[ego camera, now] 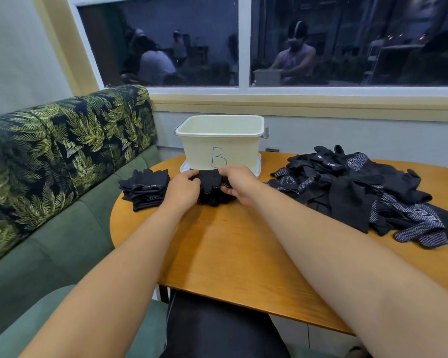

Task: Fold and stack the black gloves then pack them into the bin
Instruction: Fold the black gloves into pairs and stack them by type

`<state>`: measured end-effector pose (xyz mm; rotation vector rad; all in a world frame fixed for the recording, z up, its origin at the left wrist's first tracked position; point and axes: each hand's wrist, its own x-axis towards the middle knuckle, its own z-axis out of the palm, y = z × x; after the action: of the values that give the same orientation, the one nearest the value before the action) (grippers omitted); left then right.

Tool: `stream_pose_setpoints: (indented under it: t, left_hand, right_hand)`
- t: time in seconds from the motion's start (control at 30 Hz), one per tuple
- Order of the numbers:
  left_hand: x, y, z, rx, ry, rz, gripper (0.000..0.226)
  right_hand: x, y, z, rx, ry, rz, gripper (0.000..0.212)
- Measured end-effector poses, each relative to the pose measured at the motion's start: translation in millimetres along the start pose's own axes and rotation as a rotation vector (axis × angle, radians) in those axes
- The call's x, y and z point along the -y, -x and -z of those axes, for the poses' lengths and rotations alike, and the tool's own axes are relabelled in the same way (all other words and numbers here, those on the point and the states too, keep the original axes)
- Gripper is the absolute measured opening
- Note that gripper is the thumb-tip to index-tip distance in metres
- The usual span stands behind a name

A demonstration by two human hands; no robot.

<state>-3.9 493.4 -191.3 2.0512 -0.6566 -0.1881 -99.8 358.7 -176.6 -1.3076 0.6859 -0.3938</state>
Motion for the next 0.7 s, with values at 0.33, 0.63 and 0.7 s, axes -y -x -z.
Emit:
stream_pose_setpoints:
  t: [0.33,0.63,0.7]
  left_hand:
    - [12.3,6.0,-1.5,0.043,-0.203,-0.053,0.048]
    - [-15.3,51.0,-25.8,-0.091,-0.334,-0.322,0.042]
    - [-28.0,61.2,-43.5,-0.060,-0.309,-0.356,0.040]
  right_hand:
    - [-1.8,13.2,17.5,-0.021,0.258,0.046,0.015]
    - [-27.2,67.0,93.6,-0.065,0.277,0.144,0.020]
    - [-33.9,85.0,112.1,-0.064,0.271,0.161,0.021]
